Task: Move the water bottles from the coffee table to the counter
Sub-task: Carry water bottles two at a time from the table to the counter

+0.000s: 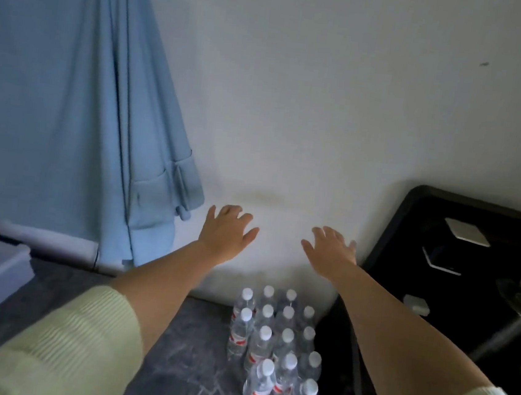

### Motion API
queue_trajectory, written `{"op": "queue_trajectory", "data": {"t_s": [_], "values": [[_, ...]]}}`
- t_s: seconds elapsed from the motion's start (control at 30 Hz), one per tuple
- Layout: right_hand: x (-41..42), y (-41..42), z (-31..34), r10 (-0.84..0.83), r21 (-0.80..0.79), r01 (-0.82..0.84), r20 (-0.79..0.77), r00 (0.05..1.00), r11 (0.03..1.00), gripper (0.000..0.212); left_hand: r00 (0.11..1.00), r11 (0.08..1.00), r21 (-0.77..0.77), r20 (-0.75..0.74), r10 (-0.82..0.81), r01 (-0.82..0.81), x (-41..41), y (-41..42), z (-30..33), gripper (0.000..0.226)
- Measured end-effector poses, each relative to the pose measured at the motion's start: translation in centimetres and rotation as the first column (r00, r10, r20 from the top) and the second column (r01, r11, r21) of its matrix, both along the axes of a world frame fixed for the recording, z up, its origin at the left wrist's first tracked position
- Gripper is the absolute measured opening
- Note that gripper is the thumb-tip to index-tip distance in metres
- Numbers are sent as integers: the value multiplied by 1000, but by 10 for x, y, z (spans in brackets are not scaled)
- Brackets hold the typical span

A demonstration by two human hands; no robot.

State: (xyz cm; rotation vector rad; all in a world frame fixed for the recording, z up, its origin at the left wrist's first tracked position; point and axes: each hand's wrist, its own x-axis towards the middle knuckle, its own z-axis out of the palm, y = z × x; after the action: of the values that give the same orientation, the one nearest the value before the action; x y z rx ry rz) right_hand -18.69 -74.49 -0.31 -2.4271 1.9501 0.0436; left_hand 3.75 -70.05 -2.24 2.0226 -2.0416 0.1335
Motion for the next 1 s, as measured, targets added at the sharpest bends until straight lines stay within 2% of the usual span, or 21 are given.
{"op": "queue_trajectory", "data": {"t_s": [0.2,0.37,0.47,0.63,0.8,1.0], "values": [[47,10,-22,229,67,-227,-10,973,971,55,962,958,94,-17,272,-269,31,69,-27,47],[135,42,-31,466,85,-469,50,883,879,55,845,839,103,49,533,-535,96,156,-24,45],[195,74,-35,606,96,-611,81,791,786,55,743,739,71,74,666,-670,132,218,-19,44],[285,149,-48,771,112,-779,118,626,616,55,566,556,126,67,821,-822,169,328,-22,46],[369,244,-48,887,137,-904,183,424,404,59,312,307,138,18,950,-942,205,441,-20,46],[438,341,-48,936,77,-963,226,271,260,54,229,226,78,36,973,-971,245,534,-1,49]]}}
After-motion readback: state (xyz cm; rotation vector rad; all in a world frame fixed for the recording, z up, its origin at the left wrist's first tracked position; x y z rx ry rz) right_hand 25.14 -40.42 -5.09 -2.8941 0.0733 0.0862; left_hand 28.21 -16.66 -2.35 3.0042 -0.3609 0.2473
